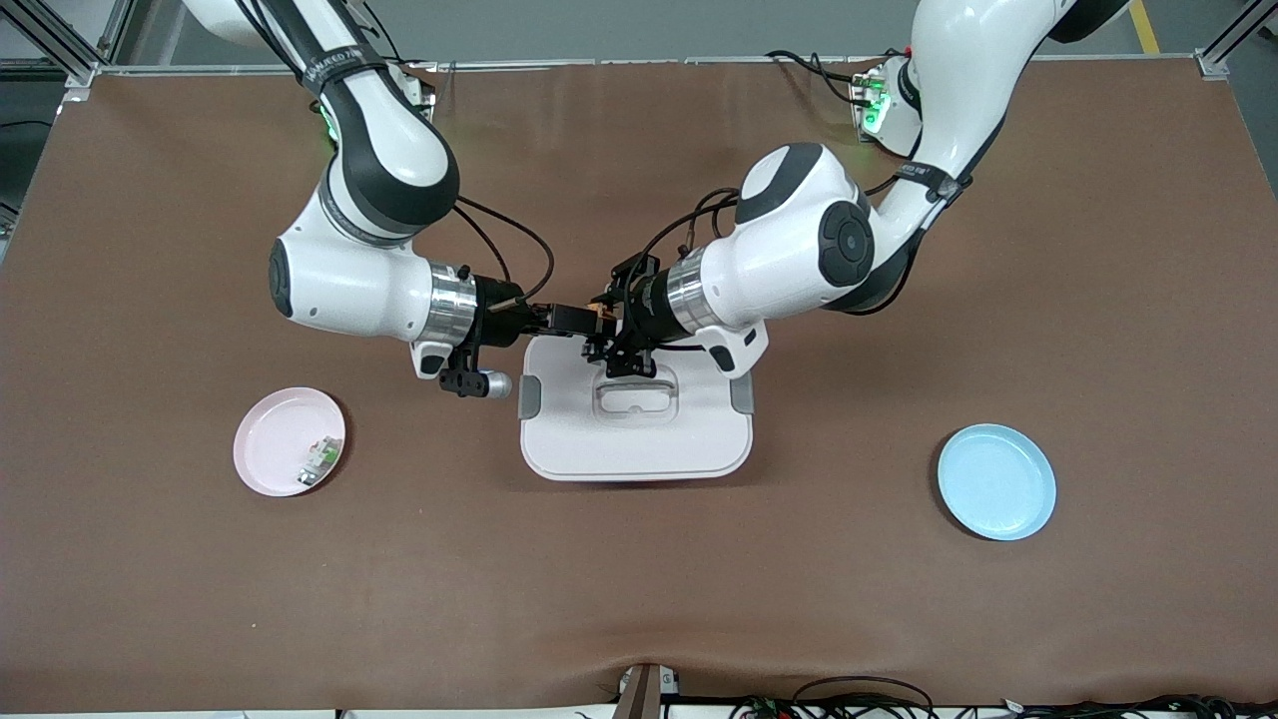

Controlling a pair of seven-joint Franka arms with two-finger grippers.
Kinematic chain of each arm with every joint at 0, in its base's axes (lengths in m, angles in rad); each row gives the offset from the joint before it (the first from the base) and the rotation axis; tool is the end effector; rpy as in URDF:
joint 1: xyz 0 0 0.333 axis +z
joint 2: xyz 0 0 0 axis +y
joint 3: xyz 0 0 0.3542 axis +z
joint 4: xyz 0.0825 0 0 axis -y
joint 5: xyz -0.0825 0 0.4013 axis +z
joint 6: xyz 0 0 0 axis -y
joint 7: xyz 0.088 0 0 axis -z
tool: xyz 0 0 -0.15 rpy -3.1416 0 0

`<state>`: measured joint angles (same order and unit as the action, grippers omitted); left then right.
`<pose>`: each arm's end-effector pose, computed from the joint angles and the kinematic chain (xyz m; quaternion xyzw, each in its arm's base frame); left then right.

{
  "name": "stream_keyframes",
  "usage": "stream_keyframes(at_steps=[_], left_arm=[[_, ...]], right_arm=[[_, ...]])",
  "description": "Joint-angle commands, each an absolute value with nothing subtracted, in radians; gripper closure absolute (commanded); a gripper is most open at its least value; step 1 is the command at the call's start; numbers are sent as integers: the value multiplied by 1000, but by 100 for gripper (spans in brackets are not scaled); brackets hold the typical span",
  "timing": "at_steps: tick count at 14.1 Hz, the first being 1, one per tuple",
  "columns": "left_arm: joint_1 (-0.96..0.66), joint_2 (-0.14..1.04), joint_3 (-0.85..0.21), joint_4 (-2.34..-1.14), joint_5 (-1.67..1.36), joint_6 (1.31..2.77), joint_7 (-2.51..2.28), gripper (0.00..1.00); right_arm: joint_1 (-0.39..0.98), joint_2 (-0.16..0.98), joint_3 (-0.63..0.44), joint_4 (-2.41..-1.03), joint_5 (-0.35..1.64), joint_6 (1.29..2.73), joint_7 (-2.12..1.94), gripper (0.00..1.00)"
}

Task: Transfer orange switch to right arm and place
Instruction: 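Close the right gripper on the switch while the left gripper holds it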

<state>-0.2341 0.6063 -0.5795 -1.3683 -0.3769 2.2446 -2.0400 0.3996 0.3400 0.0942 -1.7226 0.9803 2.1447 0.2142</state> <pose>0.5992 -0.5171 0.4439 0.6656 0.6584 -0.2810 0.2109 0.5931 0.3859 0.4139 -0.8995 0.1176 0.1133 0.4052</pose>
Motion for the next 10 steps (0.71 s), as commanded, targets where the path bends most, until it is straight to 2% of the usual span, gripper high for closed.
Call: stream_keyframes(at_steps=[1, 3, 5, 9, 10], left_arm=[[-244, 607, -575, -1348, -388, 2237, -2052, 100], [-242, 606, -575, -1348, -390, 2237, -2052, 100], [-242, 607, -575, -1348, -387, 2237, -2052, 100], [-242, 609, -575, -1348, -387, 2237, -2051, 100], [-241, 609, -575, -1348, -387, 2237, -2051, 100]], right_arm=[[391, 325, 100, -1724, 992, 2134, 238, 0], [391, 327, 101, -1721, 997, 2134, 239, 37], [391, 327, 101, -1717, 1003, 2134, 239, 66], [390, 327, 101, -1707, 1003, 2132, 264, 100], [390, 327, 100, -1707, 1003, 2134, 264, 100]])
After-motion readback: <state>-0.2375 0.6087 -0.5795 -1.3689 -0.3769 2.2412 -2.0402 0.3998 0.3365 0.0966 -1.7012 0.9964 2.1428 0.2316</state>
